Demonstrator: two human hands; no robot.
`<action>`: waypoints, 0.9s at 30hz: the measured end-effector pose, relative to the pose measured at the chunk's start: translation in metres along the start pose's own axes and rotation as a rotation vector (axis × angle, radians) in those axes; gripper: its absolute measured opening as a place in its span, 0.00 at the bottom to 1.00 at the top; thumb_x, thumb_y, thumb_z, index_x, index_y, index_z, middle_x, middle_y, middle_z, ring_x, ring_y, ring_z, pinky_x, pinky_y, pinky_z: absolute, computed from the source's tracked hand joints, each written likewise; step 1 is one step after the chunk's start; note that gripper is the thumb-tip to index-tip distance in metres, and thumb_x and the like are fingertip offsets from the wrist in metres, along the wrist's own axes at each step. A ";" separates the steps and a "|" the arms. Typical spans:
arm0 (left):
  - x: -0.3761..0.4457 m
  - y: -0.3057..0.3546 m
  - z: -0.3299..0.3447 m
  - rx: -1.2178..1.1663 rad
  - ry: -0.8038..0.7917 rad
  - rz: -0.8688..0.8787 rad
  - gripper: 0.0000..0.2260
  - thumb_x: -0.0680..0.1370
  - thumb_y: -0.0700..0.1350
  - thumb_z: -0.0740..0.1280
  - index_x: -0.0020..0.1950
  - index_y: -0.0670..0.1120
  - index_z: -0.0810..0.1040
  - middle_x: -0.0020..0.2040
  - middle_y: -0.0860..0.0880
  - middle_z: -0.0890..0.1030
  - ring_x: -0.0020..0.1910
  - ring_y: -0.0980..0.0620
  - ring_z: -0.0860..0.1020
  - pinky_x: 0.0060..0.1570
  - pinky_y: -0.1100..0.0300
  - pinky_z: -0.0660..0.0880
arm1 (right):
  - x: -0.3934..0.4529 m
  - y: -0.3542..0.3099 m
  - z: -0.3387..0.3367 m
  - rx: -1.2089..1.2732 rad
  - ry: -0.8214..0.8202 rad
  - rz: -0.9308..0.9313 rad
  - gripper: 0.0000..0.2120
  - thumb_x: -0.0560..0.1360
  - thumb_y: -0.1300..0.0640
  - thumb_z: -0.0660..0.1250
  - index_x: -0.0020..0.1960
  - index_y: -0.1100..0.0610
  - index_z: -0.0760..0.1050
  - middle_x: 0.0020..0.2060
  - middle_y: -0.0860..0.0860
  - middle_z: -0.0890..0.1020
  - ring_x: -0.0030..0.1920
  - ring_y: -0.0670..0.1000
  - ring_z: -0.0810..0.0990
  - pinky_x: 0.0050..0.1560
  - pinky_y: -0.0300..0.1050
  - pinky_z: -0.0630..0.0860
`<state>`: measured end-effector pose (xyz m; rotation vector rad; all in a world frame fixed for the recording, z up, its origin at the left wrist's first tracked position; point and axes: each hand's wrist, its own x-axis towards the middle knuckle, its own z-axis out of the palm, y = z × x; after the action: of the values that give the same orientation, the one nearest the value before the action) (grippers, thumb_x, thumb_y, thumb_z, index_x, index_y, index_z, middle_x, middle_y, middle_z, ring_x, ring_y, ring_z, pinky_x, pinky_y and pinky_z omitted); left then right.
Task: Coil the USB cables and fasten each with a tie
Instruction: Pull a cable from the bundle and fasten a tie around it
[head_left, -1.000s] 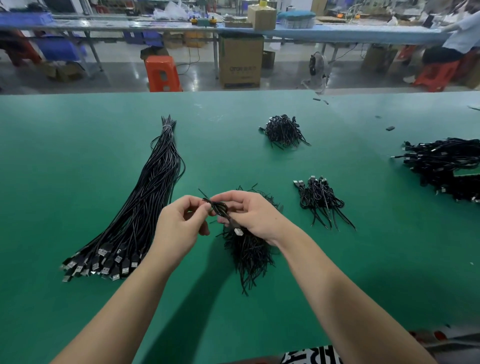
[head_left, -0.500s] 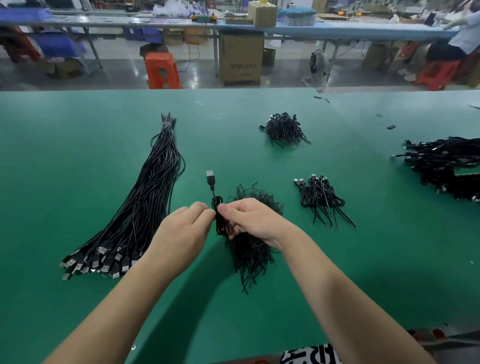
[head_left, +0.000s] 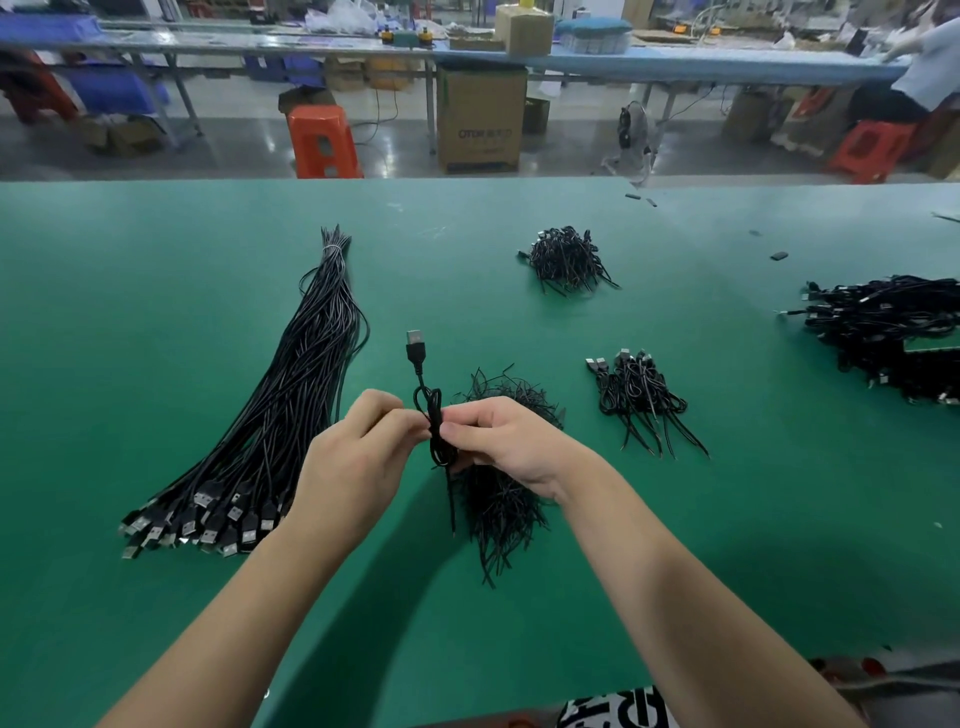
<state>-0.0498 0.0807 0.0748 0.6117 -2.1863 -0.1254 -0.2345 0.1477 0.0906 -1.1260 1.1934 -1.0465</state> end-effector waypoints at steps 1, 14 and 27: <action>0.000 -0.001 0.000 -0.035 0.019 -0.060 0.09 0.79 0.50 0.69 0.48 0.44 0.80 0.47 0.50 0.75 0.33 0.52 0.75 0.32 0.55 0.75 | -0.001 -0.001 -0.001 0.017 -0.006 -0.001 0.11 0.83 0.64 0.62 0.54 0.54 0.82 0.41 0.44 0.84 0.42 0.41 0.80 0.45 0.34 0.76; 0.000 -0.011 0.007 -0.150 -0.023 -0.310 0.19 0.71 0.62 0.69 0.50 0.49 0.75 0.53 0.55 0.68 0.38 0.53 0.73 0.38 0.58 0.74 | -0.002 0.005 -0.012 0.068 -0.028 0.090 0.09 0.79 0.64 0.68 0.44 0.58 0.85 0.38 0.54 0.84 0.41 0.51 0.84 0.51 0.46 0.83; -0.052 -0.068 0.075 0.504 -0.523 -0.497 0.20 0.81 0.50 0.62 0.69 0.42 0.73 0.73 0.34 0.68 0.68 0.37 0.72 0.65 0.43 0.68 | 0.003 -0.015 -0.117 -0.961 0.451 0.504 0.13 0.77 0.53 0.65 0.40 0.62 0.78 0.27 0.52 0.81 0.25 0.50 0.79 0.40 0.46 0.84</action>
<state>-0.0527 0.0363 -0.0302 1.5496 -2.5284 0.0134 -0.3506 0.1327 0.1020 -1.1929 2.3337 -0.2939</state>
